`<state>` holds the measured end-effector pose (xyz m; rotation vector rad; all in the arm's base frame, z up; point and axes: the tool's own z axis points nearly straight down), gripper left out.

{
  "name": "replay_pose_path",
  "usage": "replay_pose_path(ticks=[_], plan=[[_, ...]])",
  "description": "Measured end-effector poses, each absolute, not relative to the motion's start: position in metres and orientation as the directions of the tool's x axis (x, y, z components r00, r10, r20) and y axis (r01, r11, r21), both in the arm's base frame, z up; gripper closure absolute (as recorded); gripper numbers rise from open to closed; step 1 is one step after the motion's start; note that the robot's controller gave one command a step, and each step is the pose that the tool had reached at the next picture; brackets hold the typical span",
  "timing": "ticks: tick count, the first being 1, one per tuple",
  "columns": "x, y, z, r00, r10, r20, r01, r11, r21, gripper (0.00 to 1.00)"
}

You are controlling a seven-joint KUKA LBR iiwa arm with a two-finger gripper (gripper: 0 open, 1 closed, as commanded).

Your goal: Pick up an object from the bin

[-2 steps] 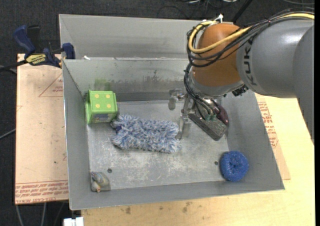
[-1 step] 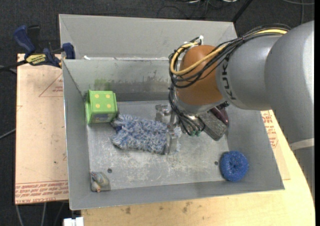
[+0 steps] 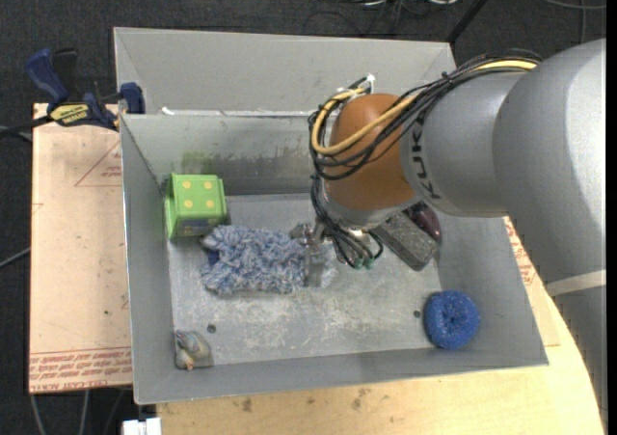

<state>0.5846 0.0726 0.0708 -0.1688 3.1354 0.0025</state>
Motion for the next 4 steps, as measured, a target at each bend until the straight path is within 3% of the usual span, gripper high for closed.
replay_pose_path(ticks=[1,2,3,4], plan=[[0.585,0.073,0.071,-0.994,-0.107,-0.002,-0.107,0.994,0.002,1.0],[0.589,0.083,0.179,-0.989,-0.147,-0.003,-0.147,0.989,0.001,1.0],[0.589,0.083,0.179,-0.989,-0.147,-0.002,-0.147,0.989,0.001,1.0],[0.598,0.073,0.25,-0.991,-0.132,-0.003,-0.132,0.991,0.0,1.0]])
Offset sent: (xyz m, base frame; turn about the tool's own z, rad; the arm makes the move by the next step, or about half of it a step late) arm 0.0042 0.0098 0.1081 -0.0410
